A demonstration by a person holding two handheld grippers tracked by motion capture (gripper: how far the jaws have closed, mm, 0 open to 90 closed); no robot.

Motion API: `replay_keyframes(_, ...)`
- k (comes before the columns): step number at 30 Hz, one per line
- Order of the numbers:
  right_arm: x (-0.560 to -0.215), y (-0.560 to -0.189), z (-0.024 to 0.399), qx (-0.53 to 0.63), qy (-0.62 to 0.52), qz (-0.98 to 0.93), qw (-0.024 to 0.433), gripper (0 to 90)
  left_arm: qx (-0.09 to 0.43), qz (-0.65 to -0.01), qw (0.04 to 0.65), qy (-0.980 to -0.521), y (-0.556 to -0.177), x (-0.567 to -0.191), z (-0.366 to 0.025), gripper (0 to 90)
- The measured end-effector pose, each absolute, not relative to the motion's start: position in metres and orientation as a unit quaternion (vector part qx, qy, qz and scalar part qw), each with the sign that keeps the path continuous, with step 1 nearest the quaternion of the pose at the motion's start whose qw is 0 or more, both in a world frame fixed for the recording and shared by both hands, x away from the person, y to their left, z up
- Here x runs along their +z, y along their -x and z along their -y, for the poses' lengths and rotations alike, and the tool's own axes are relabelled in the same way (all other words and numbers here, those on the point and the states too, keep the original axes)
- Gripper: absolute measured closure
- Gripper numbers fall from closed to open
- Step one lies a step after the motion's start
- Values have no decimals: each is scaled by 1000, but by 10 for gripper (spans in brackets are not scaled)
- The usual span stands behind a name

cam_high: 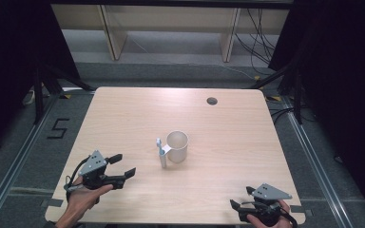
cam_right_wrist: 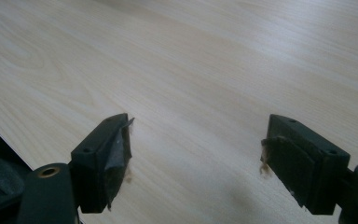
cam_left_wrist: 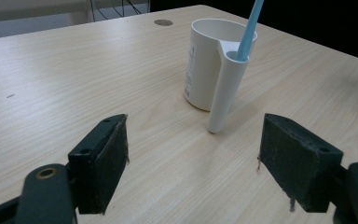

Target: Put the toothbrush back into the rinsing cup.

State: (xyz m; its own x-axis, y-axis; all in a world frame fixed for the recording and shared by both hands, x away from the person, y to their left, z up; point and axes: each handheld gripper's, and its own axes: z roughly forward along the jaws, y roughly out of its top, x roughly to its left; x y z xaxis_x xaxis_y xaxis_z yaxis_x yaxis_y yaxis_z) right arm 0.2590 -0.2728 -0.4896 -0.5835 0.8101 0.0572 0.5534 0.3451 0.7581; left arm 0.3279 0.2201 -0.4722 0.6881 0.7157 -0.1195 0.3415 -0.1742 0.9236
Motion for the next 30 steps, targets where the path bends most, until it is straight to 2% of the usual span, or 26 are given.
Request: replay_keyframes(30, -489, -259, 273, 381, -426, -803, 168, 236, 165, -349, 518, -763, -287, -480, -236, 199)
